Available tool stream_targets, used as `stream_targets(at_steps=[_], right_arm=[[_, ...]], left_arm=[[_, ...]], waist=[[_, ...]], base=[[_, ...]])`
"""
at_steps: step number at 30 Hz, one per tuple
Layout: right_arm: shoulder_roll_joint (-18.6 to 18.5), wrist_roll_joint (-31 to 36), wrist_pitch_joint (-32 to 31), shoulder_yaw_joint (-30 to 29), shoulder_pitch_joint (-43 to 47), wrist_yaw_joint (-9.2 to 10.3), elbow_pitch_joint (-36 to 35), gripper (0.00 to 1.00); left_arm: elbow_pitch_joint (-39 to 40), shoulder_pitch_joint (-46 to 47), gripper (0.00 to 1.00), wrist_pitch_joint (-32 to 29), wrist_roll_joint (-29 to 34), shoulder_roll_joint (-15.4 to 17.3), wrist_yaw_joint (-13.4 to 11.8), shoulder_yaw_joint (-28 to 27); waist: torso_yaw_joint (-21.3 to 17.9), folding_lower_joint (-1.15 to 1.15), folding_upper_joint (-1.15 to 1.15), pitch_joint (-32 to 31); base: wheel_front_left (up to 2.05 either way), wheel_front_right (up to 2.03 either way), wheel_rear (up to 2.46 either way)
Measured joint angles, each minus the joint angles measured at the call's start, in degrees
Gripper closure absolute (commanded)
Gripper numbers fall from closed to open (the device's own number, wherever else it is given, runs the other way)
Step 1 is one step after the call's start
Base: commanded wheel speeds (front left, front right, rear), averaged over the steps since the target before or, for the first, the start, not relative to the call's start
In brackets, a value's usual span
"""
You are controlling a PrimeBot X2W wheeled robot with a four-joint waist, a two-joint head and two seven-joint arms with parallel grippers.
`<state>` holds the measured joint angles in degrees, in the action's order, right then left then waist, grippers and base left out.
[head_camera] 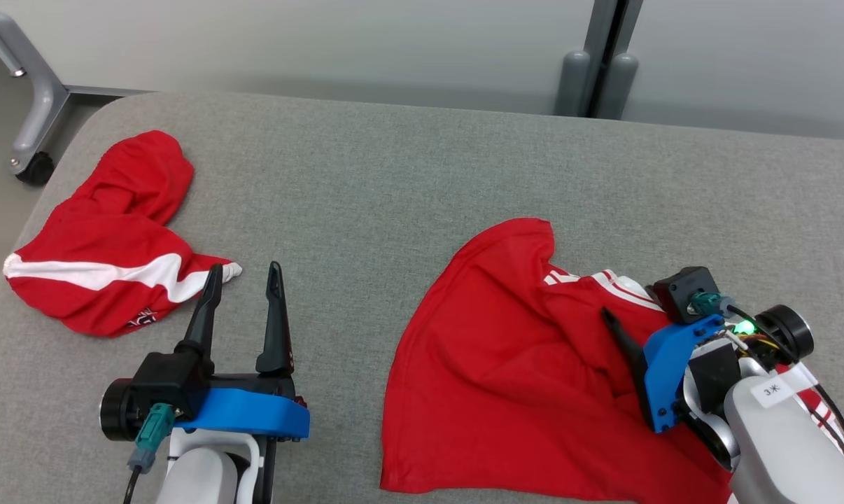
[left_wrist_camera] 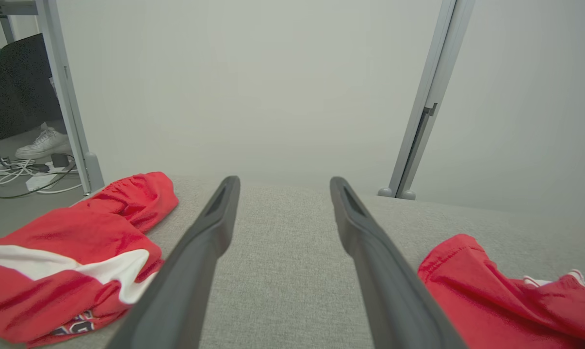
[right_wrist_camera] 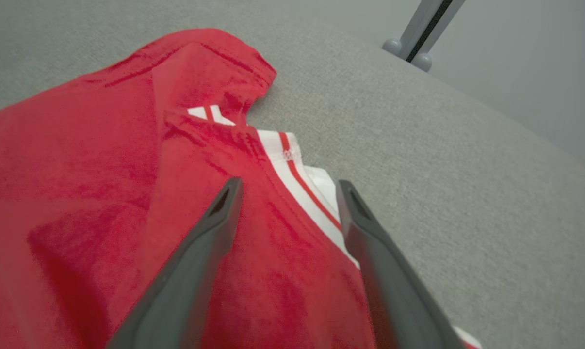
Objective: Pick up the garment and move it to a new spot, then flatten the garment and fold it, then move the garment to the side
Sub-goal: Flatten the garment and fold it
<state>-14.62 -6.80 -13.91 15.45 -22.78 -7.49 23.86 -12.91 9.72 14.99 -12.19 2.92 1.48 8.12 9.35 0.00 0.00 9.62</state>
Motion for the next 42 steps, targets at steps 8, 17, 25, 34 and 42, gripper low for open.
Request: stream_targets(at_steps=[8, 17, 25, 34, 42], right_arm=[[-2.2, -0.8, -6.1, 6.6, -4.6, 0.0, 9.9, 0.0], [-3.4, -6.3, -13.5, 13.9, -9.4, 0.0, 13.4, 1.0], [-4.2, -6.9, -9.9, 11.6, -14.2, -0.01, 16.7, 1.0], [-2.1, 1.8, 2.9, -4.4, -24.3, 0.0, 27.9, 1.0], [0.2, 9.6, 12.0, -15.3, -27.5, 0.0, 35.7, 0.0]], left_arm=[[-0.2, 0.7, 0.0, 0.0, -0.5, 0.0, -0.5, 0.6], [-0.4, 1.0, 0.0, 0.0, -0.9, 0.0, -0.6, 1.4], [-0.3, 1.5, 0.0, 0.0, -1.2, 0.0, -0.9, 1.7], [-0.5, 2.9, 0.0, 0.0, -1.6, 0.0, -0.6, 2.2], [-0.6, 3.3, 0.0, 0.0, -1.8, 0.0, -0.8, 2.5]], waist=[[1.2, 0.0, 0.0, 0.8], [1.2, 0.0, 0.0, 0.6], [1.5, 0.0, 0.0, 1.5], [3.6, 0.0, 0.0, 2.9], [4.4, 0.0, 0.0, 3.5]], base=[[0.0, 0.0, 0.0], [0.0, 0.0, 0.0], [0.0, 0.0, 0.0], [0.0, 0.0, 0.0], [0.0, 0.0, 0.0]])
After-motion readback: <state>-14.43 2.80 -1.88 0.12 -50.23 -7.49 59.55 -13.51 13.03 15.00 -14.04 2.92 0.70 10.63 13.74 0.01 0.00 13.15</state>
